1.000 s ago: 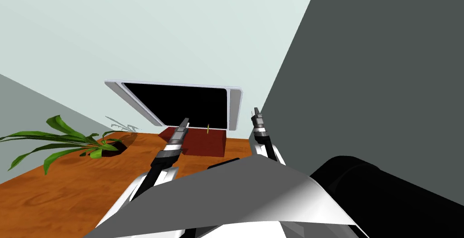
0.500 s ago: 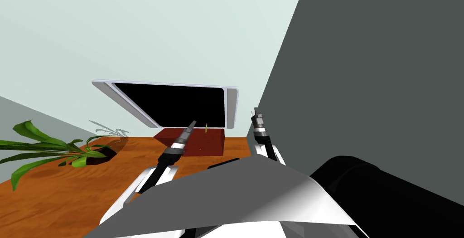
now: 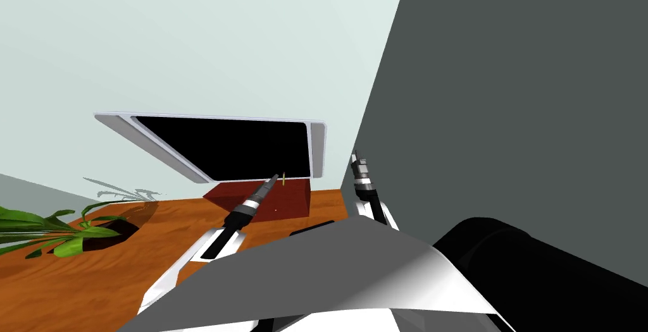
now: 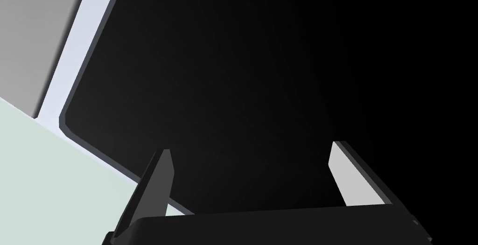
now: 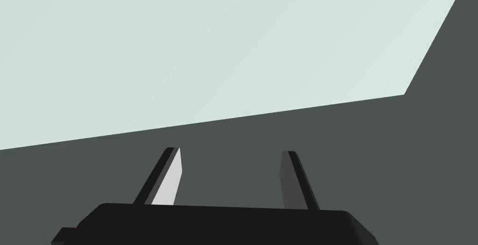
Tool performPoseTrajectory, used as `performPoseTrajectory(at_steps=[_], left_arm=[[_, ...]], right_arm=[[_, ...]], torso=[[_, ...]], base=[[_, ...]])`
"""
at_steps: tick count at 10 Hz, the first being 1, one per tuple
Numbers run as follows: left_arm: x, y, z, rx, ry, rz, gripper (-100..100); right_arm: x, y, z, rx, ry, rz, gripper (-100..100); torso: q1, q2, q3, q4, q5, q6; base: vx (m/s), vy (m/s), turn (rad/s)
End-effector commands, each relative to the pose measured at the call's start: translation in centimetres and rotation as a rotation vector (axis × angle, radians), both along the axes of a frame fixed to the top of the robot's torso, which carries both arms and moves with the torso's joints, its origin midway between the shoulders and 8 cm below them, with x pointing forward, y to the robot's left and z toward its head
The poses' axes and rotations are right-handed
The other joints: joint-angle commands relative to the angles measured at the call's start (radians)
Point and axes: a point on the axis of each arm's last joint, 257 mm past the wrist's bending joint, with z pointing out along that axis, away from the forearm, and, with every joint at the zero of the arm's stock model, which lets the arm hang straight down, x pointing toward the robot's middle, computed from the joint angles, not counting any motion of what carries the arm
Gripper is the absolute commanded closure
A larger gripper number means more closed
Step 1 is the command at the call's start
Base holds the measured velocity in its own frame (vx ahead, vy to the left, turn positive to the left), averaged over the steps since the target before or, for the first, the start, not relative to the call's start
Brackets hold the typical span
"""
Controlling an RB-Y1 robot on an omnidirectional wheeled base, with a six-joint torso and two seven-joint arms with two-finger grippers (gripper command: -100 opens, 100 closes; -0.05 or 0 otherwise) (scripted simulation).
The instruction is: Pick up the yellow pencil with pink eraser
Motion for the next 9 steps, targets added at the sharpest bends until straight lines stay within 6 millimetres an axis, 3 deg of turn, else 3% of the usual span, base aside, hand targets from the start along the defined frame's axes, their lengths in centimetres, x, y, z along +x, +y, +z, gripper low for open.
performPoseTrajectory(at_steps=[1, 6, 9], left_arm=[[0.3, 0.9, -2.1, 0.064, 0.038, 0.002, -100], [0.8, 3.9, -6.9, 0.217, 0.131, 0.017, -100], [0.7, 7.8, -11.3, 0.359, 0.226, 0.045, -100]], right_arm=[[0.0, 0.0, 0.0, 0.000, 0.000, 0.000, 0], [0.0, 0.0, 0.0, 0.000, 0.000, 0.000, 0], [0.0, 0.0, 0.0, 0.000, 0.000, 0.000, 0]], torso=[[0.000, 0.000, 0.000, 0.000, 0.000, 0.000], [-0.001, -0.002, -0.001, 0.000, 0.000, 0.000], [-0.001, -0.003, -0.002, -0.001, 0.000, 0.000]], base=[[-0.008, -0.019, -0.085], [-0.001, -0.022, -0.103], [0.023, -0.035, -0.125]])
